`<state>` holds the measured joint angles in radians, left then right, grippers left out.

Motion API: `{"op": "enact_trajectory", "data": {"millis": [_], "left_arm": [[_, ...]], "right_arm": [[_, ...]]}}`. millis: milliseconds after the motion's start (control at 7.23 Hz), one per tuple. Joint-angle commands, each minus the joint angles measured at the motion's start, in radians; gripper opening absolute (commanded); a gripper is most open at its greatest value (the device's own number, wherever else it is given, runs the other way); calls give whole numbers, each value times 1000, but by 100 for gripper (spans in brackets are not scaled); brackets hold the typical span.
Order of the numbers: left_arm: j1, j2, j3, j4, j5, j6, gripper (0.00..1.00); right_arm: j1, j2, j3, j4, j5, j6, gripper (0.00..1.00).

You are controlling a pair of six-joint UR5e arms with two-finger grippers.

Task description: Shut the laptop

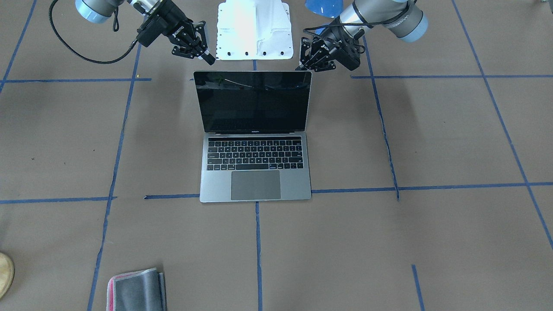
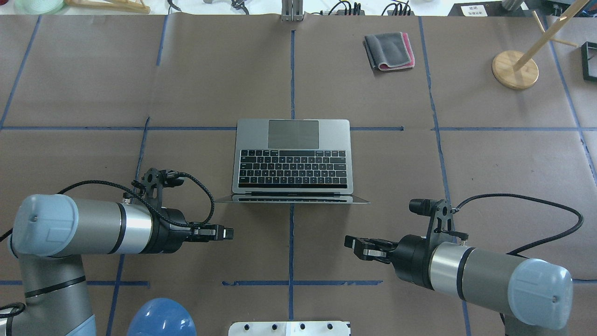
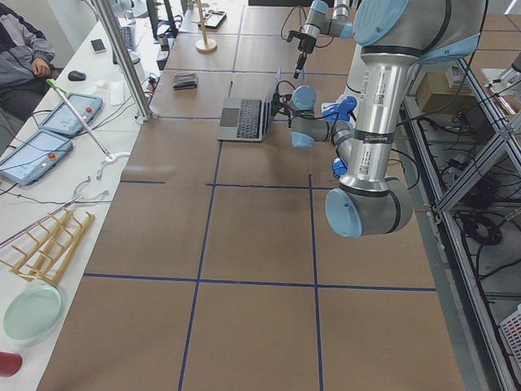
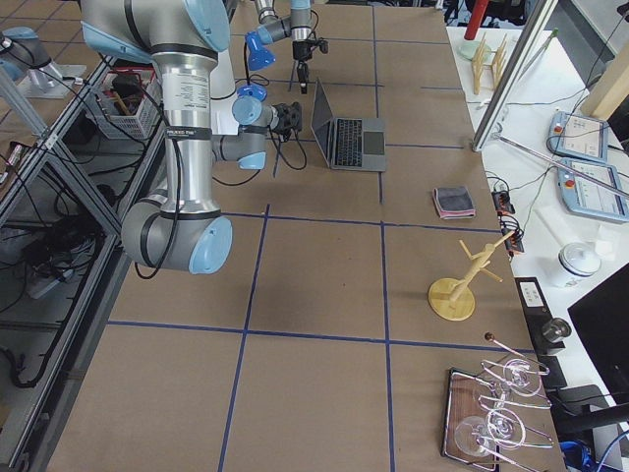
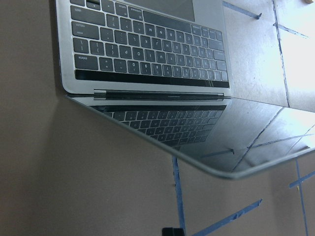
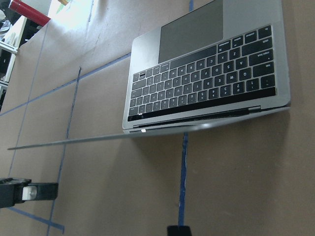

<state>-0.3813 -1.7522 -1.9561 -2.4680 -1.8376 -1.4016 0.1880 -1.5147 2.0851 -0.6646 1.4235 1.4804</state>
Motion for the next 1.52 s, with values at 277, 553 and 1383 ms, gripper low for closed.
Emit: {"op": "enact_trajectory", "data": {"millis": [277,553,1383], "left_arm": [[1,-10,2,3,24,-2,0],[1,-12,11,4,23,-2,0],[-132,-44,22,21,12,-2,0]], "right_arm": [[80,67,44,-277,77,-6,0],[122,68,43,-279,110,-8,0],[217,212,32,-454,187,-11,0]]}}
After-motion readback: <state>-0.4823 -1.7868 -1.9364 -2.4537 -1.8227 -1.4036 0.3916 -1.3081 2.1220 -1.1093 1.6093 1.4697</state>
